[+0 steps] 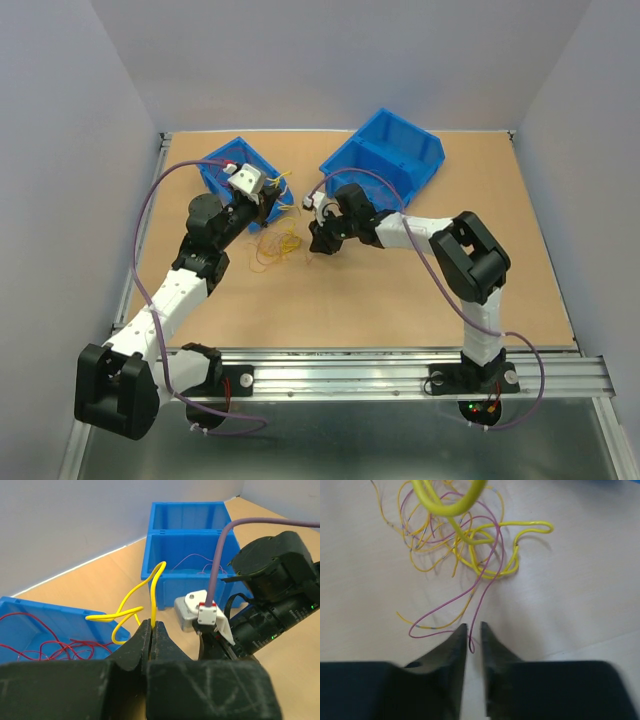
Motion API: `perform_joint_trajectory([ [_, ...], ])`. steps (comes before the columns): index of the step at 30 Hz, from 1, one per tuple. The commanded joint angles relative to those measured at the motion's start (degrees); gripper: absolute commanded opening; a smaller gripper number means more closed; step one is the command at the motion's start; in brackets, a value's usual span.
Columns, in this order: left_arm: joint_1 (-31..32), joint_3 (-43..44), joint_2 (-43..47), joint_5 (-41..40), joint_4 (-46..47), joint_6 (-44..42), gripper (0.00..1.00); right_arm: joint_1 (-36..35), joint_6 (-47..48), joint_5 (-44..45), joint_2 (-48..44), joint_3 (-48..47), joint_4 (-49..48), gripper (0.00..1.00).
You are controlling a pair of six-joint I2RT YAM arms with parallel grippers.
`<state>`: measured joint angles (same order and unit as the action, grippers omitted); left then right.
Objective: Untangle the cables
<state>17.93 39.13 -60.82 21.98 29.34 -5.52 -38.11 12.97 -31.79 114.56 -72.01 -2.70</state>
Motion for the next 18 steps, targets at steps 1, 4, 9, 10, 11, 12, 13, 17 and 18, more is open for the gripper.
perform_joint_trajectory([
  [1, 0.26, 0.33, 1.84, -0.27, 3.44, -0.63, 0.0, -1.0, 2.93, -1.08, 0.23, -3.67, 3.93, 0.16],
  [4, 0.26, 0.33, 1.75, -0.62, 3.53, -0.81, 0.0, -1.0, 3.11, -2.31, -4.95, -0.34, 3.32, 0.01],
  [9, 0.26, 0.33, 1.67, -0.79, 3.53, -0.81, 0.0, -0.92, -3.12, 1.98, -25.67, 13.27, -7.04, 0.0],
  [10, 0.26, 0.24, 1.67, -0.71, 3.53, -0.9, 0.0, -0.92, -4.09, 4.52, -29.27, 16.17, -8.27, 0.0],
  [11, 0.26, 0.33, 1.75, -0.79, 3.53, -0.9, 0.0, -0.92, -5.23, 5.76, -32.88, 20.81, -10.64, 0.01],
  [12, 0.26, 0.33, 1.58, -0.8, 3.53, -0.98, 0.0, -0.92, -7.33, 8.56, -41.09, 23.55, -11.7, 0.0],
  [13, 0.26, 0.24, 1.49, -0.88, 3.53, -0.9, 0.0, -0.92, -8.3, 10.24, -45.0, 27.84, -13.45, 0.0],
  [17, 0.44, 0.42, 0.97, -1.41, 3.7, -1.16, 0.0, -0.83, -12.7, 20.17, -65.04, 36.3, -17.24, 0.0],
  [18, 0.44, 0.42, 0.88, -1.58, 3.62, -1.16, 0.0, -0.91, -12.8, 22.19, -67.95, 37.11, -17.51, 0.01],
])
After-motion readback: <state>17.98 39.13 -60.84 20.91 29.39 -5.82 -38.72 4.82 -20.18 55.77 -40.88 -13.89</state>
